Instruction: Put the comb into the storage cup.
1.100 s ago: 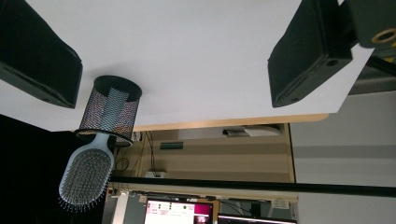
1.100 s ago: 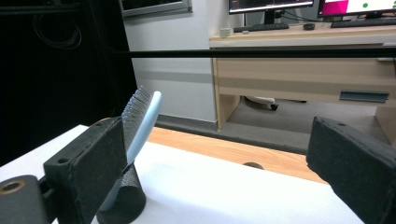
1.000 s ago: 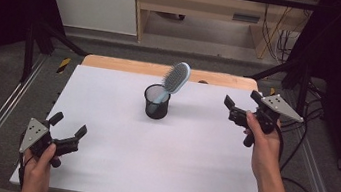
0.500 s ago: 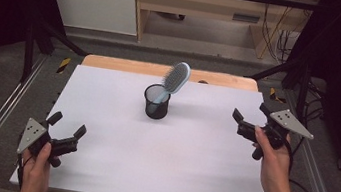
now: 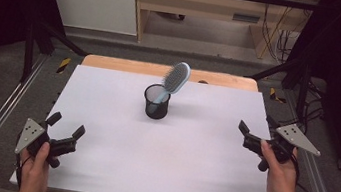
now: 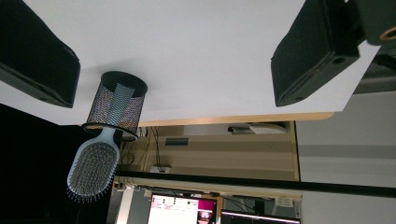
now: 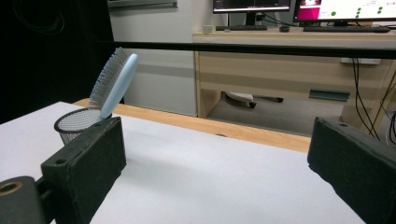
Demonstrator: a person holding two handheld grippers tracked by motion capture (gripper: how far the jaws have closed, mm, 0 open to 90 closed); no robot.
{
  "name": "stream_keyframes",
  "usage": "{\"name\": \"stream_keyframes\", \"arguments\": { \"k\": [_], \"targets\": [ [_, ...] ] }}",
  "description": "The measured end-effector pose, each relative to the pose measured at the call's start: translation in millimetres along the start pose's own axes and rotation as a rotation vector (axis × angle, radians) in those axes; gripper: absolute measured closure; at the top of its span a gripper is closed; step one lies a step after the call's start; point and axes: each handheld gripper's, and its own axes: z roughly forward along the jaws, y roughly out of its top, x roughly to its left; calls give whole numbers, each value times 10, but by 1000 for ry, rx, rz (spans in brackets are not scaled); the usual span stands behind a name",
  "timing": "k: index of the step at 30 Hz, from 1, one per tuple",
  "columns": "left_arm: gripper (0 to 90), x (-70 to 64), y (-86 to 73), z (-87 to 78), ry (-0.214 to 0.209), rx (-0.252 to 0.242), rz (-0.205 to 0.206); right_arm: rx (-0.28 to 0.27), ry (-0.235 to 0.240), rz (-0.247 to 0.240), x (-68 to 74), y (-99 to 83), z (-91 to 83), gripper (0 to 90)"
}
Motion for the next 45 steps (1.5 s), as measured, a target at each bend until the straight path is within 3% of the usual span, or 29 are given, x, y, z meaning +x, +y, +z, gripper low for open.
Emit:
{"name": "stream_keyframes", "arguments": {
  "k": [19,24,32,37,42,45],
  "targets": [
    [13,7,-3,-23,-28,4,5,30,-5,6,-60,-419,-144,44],
    [14,-5,-1,-39,-50,15,-2,46,14,-4,-14,-539,-132,44],
    [14,-99,-10,-48,-57,18,32,83,87,-71,120,-635,-41,44],
    [15,-119,-27,-124,-71,15,41,72,112,-68,185,-715,4,40],
    [15,-46,-18,-178,-42,-7,28,64,131,-51,248,-788,24,38],
    [15,-4,-9,-173,-48,-10,32,52,137,-43,318,-832,25,35]
  ]
}}
